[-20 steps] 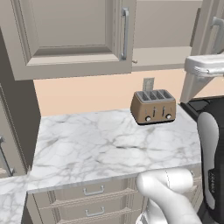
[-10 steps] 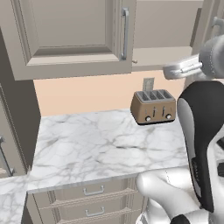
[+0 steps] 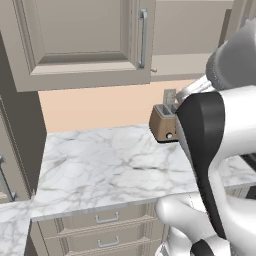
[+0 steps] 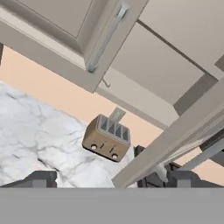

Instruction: Open the cabinet. Pick the dish brush and place it next to the sink. Then close the cabinet.

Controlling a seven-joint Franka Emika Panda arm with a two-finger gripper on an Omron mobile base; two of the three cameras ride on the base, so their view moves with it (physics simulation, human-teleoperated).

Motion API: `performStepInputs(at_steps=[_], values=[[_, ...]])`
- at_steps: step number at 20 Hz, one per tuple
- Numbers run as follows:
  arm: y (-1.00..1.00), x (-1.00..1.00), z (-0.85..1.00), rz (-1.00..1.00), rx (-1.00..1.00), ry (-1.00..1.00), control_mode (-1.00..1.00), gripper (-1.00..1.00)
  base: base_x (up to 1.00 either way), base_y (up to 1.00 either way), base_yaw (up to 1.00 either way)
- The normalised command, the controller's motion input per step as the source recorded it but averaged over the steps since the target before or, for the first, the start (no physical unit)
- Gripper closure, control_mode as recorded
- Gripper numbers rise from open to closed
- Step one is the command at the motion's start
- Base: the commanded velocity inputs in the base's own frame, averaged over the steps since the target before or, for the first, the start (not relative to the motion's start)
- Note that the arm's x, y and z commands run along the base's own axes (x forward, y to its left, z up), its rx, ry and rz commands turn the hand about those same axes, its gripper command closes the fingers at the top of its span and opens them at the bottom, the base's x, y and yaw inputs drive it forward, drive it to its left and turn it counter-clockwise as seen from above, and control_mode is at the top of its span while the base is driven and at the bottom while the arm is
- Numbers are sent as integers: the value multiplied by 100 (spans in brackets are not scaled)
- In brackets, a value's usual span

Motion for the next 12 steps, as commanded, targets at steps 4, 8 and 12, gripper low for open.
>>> performStepInputs(at_steps=[4,8,12], values=[[2,6,-36,0,-20,-12,-100,-100,0,0,0],[0,38,-24,0,-12,-16,-100,-100,0,0,0],[0,40,-16,0,-12,-9,-100,-100,0,0,0]])
